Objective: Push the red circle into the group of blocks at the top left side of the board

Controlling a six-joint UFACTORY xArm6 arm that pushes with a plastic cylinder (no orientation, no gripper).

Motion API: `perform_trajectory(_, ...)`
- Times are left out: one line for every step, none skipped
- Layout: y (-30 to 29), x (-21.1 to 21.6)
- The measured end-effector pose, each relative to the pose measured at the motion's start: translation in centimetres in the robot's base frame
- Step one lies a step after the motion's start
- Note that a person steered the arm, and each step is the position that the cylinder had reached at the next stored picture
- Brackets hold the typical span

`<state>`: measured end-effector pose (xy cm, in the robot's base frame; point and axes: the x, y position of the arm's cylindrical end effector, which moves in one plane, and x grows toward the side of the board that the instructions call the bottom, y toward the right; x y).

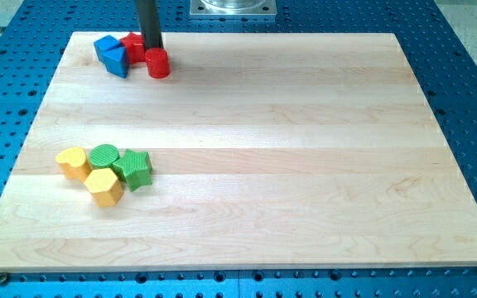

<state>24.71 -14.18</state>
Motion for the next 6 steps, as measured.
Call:
perform_trajectory(6.8, 3.5)
perform_trajectory(4.9, 5.2)
perform_trajectory(-0.7, 4.0)
perform_trajectory(-1.4, 4.5)
perform_trajectory(-0.9, 5.4)
perform_trajectory(-0.9, 5.5)
